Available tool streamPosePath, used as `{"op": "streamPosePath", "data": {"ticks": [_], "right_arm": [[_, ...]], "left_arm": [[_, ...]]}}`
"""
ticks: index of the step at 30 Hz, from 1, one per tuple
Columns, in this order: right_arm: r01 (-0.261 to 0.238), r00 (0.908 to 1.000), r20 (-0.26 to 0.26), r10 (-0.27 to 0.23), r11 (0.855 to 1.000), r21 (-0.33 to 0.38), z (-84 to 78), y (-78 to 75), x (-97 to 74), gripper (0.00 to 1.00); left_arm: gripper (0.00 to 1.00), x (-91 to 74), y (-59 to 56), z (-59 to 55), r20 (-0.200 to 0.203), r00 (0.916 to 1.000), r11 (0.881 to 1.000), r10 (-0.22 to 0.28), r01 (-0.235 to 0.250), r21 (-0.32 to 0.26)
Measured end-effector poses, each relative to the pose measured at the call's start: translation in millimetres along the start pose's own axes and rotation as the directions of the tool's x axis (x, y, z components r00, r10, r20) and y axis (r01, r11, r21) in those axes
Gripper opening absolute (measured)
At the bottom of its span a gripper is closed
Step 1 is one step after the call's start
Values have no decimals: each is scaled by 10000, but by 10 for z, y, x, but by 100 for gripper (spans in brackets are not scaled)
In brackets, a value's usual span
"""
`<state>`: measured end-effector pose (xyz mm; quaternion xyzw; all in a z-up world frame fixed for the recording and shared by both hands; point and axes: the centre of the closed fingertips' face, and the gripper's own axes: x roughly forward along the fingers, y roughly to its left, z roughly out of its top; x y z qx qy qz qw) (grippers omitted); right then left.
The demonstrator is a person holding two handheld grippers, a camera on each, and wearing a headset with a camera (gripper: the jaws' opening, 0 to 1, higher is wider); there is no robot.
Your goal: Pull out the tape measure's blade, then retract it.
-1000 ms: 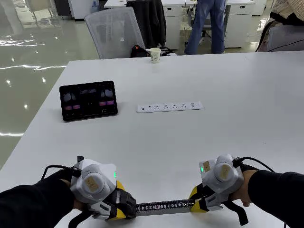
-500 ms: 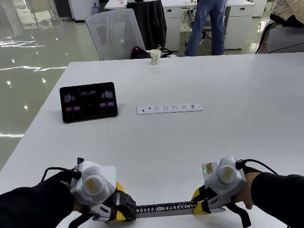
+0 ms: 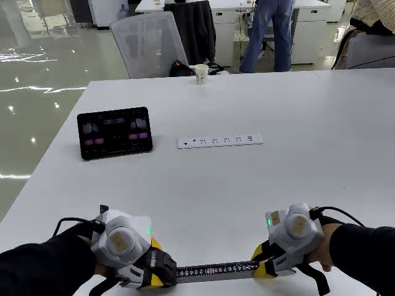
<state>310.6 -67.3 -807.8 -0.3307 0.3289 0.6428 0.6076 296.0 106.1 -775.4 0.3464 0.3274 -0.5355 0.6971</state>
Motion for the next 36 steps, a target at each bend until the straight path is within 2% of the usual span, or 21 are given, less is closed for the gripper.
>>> {"op": "streamPosePath", "data": {"ticks": [36], "right_arm": [[70,10000,-37,-69,9998,163,-143,-20,-82,10]], "left_arm": [[31,8,-1,-2,-31,10000,10000,15,-15,-29]]}}
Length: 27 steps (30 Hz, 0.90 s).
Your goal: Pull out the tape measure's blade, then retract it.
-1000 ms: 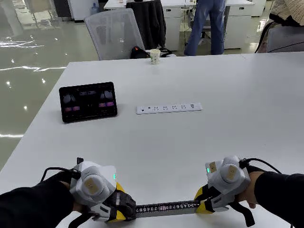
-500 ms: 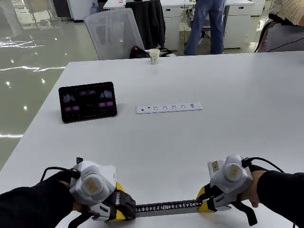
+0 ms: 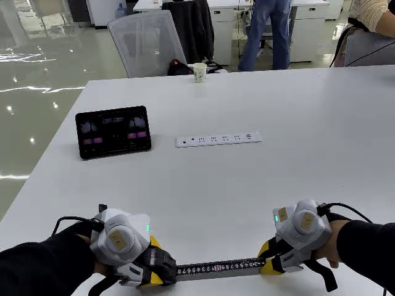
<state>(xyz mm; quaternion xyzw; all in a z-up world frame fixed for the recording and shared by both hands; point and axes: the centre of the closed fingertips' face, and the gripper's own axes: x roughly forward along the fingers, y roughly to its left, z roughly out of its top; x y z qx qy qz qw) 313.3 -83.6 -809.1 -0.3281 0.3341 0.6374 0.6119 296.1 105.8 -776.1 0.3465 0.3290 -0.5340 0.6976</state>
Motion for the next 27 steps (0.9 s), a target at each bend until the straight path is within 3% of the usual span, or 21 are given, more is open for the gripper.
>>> {"op": "streamPosePath", "data": {"ticks": [27], "right_arm": [[74,10000,-7,-74,10000,59,-76,-10,-56,10]], "left_arm": [[31,9,10,-13,-23,10000,10000,21,-21,-10]]}}
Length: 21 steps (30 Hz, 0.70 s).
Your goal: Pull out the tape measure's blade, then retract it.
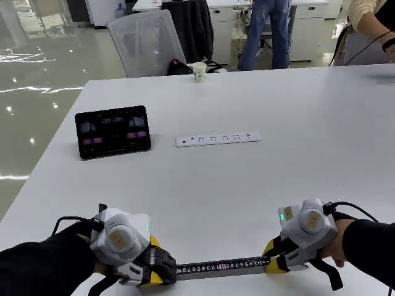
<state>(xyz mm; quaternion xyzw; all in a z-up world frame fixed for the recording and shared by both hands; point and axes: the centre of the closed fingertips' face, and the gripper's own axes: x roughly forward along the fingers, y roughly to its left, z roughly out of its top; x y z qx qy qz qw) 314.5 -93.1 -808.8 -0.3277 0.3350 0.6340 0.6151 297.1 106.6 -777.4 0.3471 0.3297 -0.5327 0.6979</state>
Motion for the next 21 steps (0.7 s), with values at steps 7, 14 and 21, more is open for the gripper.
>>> {"op": "streamPosePath", "data": {"ticks": [7,14,21], "right_arm": [[22,10000,-14,-22,10000,46,-31,-12,-16,10],[43,10000,-29,-43,10000,83,-53,-8,-34,10],[70,10000,-33,-70,9999,125,-76,-1,-54,10]], "left_arm": [[31,0,-1,1,-4,10000,10000,12,-12,5],[31,-1,-5,4,-8,10000,10000,19,-19,14],[31,-4,-11,6,-5,10000,10000,43,-43,27]]}}
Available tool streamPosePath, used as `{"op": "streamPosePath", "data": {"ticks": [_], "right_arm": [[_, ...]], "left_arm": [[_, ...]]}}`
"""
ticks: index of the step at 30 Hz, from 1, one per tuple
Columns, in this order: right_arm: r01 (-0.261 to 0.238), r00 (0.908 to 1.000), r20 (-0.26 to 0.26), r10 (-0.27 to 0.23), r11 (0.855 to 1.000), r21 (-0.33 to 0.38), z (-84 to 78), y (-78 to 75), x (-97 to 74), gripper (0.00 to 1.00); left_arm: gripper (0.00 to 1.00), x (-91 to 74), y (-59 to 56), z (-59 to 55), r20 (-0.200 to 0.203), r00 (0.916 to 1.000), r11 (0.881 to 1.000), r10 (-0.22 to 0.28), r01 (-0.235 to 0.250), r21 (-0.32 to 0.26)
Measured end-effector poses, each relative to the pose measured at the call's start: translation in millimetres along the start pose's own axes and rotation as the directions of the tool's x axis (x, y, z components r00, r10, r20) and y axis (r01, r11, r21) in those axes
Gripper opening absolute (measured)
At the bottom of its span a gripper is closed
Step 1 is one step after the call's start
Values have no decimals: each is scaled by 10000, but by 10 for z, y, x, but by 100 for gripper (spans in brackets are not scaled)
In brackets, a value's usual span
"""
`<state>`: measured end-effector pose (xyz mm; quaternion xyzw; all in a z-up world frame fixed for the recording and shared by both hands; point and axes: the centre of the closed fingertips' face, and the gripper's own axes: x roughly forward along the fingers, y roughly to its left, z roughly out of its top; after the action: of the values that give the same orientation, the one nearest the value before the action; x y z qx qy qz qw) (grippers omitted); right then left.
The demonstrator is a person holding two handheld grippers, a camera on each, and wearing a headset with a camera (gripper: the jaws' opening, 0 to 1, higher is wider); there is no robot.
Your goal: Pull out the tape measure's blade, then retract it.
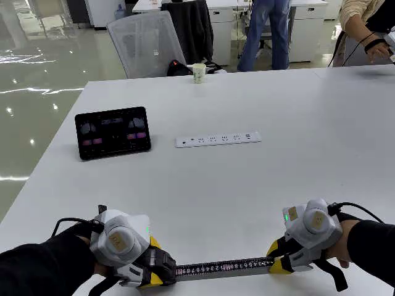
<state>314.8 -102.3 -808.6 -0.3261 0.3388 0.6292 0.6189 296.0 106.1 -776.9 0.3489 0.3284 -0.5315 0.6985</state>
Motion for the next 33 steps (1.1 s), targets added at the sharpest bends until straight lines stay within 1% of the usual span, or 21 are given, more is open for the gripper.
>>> {"op": "streamPosePath", "data": {"ticks": [23,33], "right_arm": [[42,10000,-84,-42,10000,46,-65,13,-61,10],[58,9999,-90,-56,9998,180,-104,15,-93,10]], "left_arm": [[31,-16,-9,8,-2,10000,10000,6,-6,-18],[31,-12,-6,4,-7,10000,10000,3,-3,-25]]}}
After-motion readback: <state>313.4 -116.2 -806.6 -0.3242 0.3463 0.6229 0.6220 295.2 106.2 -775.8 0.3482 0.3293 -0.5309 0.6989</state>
